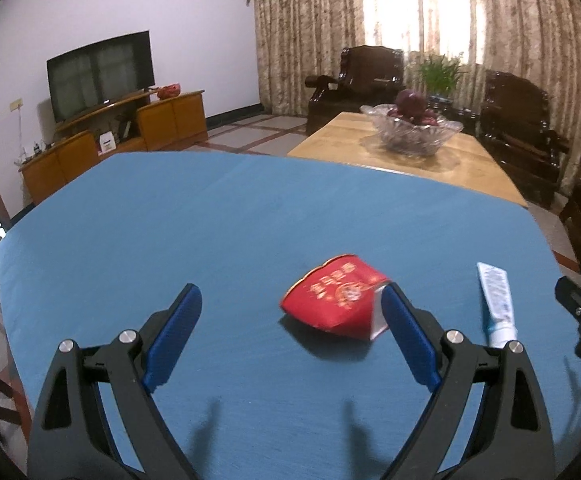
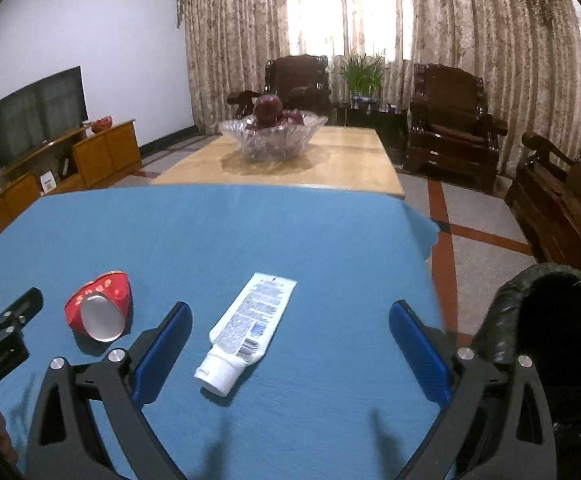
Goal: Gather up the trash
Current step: 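Move both open tools back over the red packet and white tube, then grasp the red packet with the left gripper while the right gripper grasps the white tube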
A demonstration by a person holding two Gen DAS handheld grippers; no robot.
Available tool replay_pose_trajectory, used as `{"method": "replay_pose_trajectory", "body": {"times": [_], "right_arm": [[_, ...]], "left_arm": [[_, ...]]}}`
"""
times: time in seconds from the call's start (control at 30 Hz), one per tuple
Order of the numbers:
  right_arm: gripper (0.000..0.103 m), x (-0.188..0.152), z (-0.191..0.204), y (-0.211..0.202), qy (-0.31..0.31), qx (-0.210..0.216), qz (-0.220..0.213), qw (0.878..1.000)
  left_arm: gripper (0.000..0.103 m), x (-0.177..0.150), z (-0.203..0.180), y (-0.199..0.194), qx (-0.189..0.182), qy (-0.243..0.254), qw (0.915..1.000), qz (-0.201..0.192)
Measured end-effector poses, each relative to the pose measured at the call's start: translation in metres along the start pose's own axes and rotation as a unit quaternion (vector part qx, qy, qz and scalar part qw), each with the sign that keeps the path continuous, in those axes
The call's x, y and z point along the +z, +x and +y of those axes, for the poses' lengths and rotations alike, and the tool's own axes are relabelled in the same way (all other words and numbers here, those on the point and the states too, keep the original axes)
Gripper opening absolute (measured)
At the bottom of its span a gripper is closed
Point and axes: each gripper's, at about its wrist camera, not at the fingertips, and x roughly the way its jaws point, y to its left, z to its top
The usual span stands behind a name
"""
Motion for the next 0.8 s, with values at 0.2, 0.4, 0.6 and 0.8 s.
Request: {"method": "replay_pose_trajectory", "body": {"times": [0.2,0.4,0.6,0.8], "right_arm": [[0.096,-0.007,0.014,0.025,0.005,-0.004,0.02,1.0],[0.091,-0.012,0.024,0.039,-0.008,-0.002,0.045,0.999],[0.084,-0.016,0.026,0.054,-0.012,0.003,0.083,0.996],[0.061,-0.02,0.026,0.067,-0.006,0.018,0.123,0.992]], "left_arm": [[0.089,-0.007,0.01,0.015,0.005,-0.001,0.9999,0.012],[0.088,-0.011,0.014,0.026,0.0,-0.004,0.9998,0.021],[0.088,-0.013,0.014,0.027,-0.004,-0.006,0.9997,0.024],[0.089,-0.012,0.008,0.027,-0.013,-0.006,0.9996,0.024]]}}
